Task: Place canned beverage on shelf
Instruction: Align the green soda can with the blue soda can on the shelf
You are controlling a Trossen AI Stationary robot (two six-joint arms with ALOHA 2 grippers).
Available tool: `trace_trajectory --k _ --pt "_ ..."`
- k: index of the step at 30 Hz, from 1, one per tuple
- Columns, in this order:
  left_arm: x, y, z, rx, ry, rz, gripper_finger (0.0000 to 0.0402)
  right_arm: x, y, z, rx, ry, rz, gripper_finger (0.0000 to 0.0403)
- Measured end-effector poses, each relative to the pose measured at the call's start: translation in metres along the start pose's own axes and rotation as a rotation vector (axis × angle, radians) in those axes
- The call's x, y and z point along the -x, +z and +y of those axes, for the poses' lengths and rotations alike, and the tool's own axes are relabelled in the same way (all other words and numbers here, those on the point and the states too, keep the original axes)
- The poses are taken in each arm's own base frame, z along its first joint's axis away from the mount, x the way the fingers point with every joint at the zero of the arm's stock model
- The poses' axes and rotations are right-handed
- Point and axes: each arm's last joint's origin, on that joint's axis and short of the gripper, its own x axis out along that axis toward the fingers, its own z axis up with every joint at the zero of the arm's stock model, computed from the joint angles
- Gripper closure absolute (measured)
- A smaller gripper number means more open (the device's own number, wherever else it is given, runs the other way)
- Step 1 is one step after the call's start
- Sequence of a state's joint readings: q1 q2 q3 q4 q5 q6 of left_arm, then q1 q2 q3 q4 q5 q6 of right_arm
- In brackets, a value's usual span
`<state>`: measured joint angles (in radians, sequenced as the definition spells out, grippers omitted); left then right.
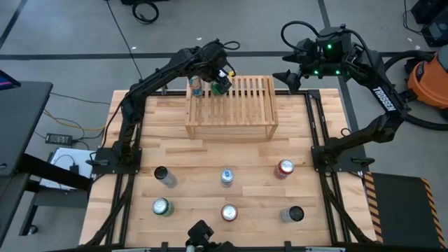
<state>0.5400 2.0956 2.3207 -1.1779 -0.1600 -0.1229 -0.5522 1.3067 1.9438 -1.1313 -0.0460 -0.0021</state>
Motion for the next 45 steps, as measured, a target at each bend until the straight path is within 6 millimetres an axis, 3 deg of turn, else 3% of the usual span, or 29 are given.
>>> trace_trajectory --k 45 --pt "-0.0009 0.0007 -0.0034 -0.004 -0.003 -0.011 0.0086 0.0000 0.0000 0.0000 0.000 0.000 0.000 0.0015"
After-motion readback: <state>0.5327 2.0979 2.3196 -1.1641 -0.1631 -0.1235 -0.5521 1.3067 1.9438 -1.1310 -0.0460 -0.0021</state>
